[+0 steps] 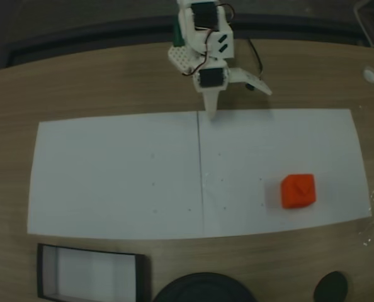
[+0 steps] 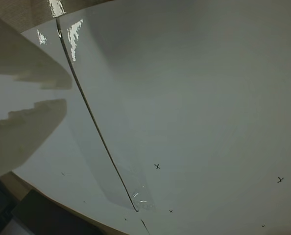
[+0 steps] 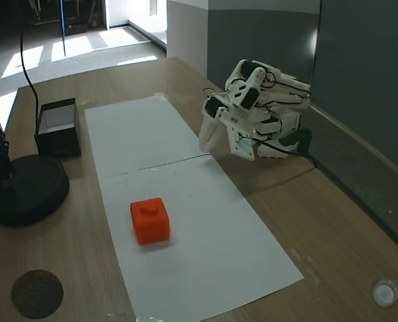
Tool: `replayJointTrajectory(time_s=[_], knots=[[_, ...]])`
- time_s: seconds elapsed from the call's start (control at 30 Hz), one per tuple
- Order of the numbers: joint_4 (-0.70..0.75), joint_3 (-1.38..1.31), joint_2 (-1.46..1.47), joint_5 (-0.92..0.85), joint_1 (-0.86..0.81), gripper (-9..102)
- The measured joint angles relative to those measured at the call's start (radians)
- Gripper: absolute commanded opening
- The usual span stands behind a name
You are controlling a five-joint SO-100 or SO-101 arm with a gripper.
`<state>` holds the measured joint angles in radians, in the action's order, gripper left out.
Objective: Grab a orange square and put it in the box.
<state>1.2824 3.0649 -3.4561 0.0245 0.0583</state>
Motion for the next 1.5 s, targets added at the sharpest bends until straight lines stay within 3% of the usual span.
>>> replayJointTrajectory(time_s=[0.47, 0.67, 0.83, 1.1, 1.37, 1.5], knots=[[-0.006, 0.000, 0.000, 0.000, 0.000, 1], [-0.178, -0.066, 0.003, -0.002, 0.000, 27], [-0.192, -0.245, 0.057, -0.002, 0.041, 27], [-0.179, -0.672, 0.618, -0.002, 0.167, 33], [0.005, -1.269, 1.399, -0.012, 0.333, 33], [0.028, -1.503, 1.697, -0.058, 0.360, 33]])
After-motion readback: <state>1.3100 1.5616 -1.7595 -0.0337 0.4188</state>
